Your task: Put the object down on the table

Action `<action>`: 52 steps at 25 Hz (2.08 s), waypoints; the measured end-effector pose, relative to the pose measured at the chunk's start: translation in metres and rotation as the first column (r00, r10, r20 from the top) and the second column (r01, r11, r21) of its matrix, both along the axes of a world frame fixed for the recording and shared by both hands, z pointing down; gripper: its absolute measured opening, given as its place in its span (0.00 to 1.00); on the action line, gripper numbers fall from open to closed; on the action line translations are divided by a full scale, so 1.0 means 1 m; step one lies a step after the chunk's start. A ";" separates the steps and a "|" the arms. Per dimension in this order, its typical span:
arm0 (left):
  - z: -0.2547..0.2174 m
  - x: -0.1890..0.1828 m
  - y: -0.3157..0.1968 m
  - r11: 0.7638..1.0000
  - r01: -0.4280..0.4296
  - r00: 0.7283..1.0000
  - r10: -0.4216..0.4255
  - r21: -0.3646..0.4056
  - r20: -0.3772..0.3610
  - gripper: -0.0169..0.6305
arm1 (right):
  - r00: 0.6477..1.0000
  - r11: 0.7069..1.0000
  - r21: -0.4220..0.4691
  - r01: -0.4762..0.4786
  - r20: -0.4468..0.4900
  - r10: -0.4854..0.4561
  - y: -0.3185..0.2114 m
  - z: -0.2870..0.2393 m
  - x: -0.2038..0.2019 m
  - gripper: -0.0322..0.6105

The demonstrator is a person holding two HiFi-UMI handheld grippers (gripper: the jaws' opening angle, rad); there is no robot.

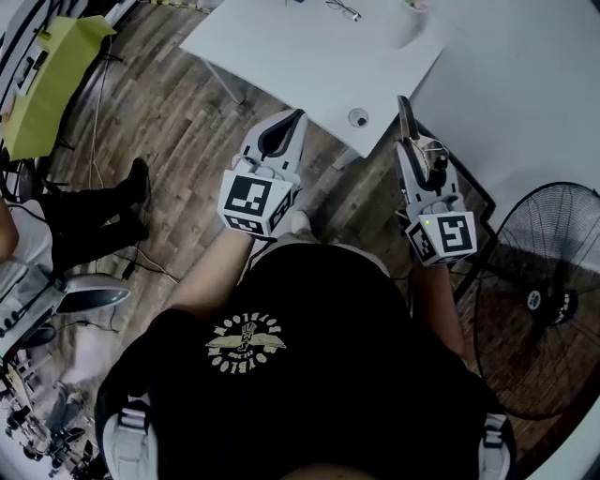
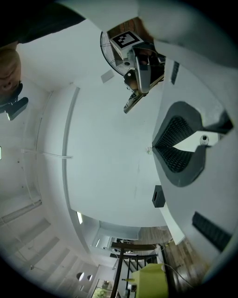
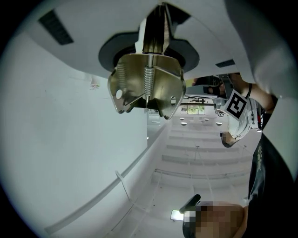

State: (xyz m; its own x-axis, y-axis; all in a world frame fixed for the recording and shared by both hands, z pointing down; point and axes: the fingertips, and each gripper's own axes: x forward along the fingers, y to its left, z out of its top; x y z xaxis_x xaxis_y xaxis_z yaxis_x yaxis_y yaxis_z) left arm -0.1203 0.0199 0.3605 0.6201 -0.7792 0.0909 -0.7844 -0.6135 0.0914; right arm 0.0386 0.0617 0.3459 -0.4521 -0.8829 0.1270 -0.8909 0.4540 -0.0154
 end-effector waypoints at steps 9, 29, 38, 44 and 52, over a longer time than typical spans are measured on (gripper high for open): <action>-0.009 -0.006 -0.021 0.999 -0.036 0.999 0.036 0.015 -0.019 0.04 | 0.999 0.999 0.004 -0.046 -0.001 0.046 -0.014 -0.009 -0.006 0.22; 0.005 0.015 -0.072 0.999 0.035 0.999 -0.035 -0.019 0.020 0.04 | 0.999 1.000 -0.017 0.010 0.040 -0.009 -0.076 0.003 0.025 0.22; 0.011 0.033 -0.099 0.998 0.049 0.998 -0.048 -0.033 0.027 0.04 | 0.998 0.999 -0.014 0.041 0.038 -0.040 -0.107 0.004 0.040 0.22; 0.015 0.036 -0.122 0.997 0.063 0.998 -0.061 -0.047 0.027 0.04 | 0.998 0.998 -0.027 0.055 0.035 -0.054 -0.132 0.005 0.043 0.22; 0.020 0.047 -0.156 0.994 0.092 0.995 -0.090 -0.057 0.034 0.04 | 0.995 0.995 -0.030 0.094 0.042 -0.093 -0.169 0.008 0.053 0.22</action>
State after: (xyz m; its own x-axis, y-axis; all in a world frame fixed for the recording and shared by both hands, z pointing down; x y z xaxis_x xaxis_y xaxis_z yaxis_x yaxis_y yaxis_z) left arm -0.0729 -0.1358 0.3807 0.5428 -0.8252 0.1562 -0.8398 -0.5337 0.0993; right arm 0.0918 -0.1076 0.3534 -0.5380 -0.8322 0.1341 -0.8428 0.5341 -0.0664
